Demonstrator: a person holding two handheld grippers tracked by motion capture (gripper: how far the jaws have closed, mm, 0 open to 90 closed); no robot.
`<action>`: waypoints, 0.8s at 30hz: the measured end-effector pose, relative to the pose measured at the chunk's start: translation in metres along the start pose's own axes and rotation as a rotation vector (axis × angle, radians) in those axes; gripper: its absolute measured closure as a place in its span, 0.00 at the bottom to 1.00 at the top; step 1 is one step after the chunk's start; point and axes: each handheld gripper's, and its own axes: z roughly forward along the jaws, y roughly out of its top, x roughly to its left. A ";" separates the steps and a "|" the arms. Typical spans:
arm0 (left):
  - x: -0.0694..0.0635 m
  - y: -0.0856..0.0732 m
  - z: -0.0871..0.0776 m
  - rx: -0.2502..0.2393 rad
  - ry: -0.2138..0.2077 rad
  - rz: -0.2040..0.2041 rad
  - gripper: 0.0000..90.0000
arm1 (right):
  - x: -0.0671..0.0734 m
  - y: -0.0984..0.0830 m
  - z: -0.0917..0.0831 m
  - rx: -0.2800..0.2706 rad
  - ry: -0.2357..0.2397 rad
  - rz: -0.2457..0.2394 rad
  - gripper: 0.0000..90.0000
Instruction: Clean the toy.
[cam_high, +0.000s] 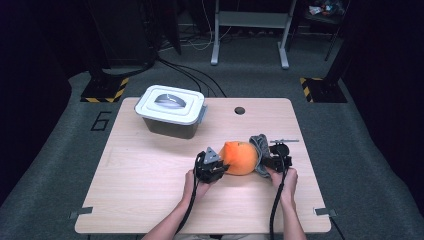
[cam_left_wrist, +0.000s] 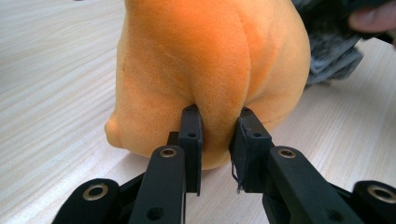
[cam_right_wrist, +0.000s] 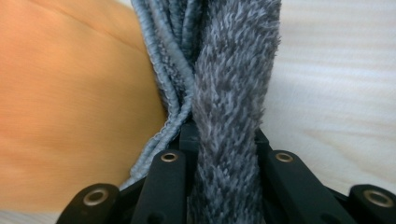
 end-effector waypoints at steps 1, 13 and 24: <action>0.000 0.000 0.000 0.001 0.000 0.001 0.83 | -0.002 -0.001 0.004 0.015 0.003 0.005 0.84; 0.003 -0.001 -0.002 -0.003 0.004 -0.006 0.83 | -0.001 0.001 -0.016 -0.036 -0.003 -0.019 0.84; 0.002 -0.001 -0.002 -0.003 0.005 -0.005 0.83 | 0.046 0.022 -0.073 -0.182 0.129 -0.136 0.84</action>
